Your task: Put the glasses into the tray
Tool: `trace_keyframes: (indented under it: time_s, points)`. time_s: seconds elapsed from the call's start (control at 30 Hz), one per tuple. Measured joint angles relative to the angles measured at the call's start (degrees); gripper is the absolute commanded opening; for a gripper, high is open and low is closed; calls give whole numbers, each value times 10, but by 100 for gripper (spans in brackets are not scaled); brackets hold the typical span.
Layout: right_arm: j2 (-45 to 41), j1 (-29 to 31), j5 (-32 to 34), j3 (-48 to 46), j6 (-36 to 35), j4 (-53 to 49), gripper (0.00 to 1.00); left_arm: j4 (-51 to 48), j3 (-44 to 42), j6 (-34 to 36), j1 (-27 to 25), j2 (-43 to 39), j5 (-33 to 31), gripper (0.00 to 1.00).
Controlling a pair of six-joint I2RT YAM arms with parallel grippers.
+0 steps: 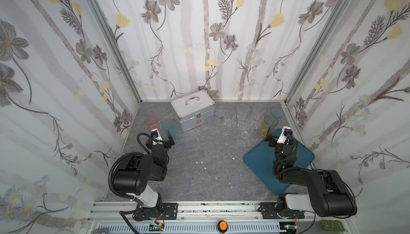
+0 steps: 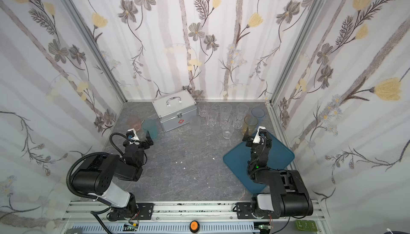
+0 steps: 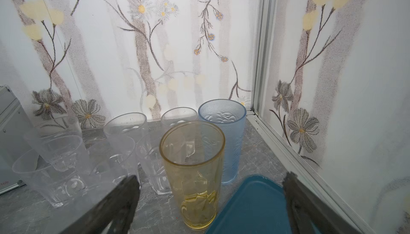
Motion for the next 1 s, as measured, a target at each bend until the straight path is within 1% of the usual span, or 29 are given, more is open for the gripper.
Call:
trace_keyframes:
  time_s: [1.0]
  points:
    - [0,-2,-7,3,0,0,100,0,0,-1,5,0,7,100]
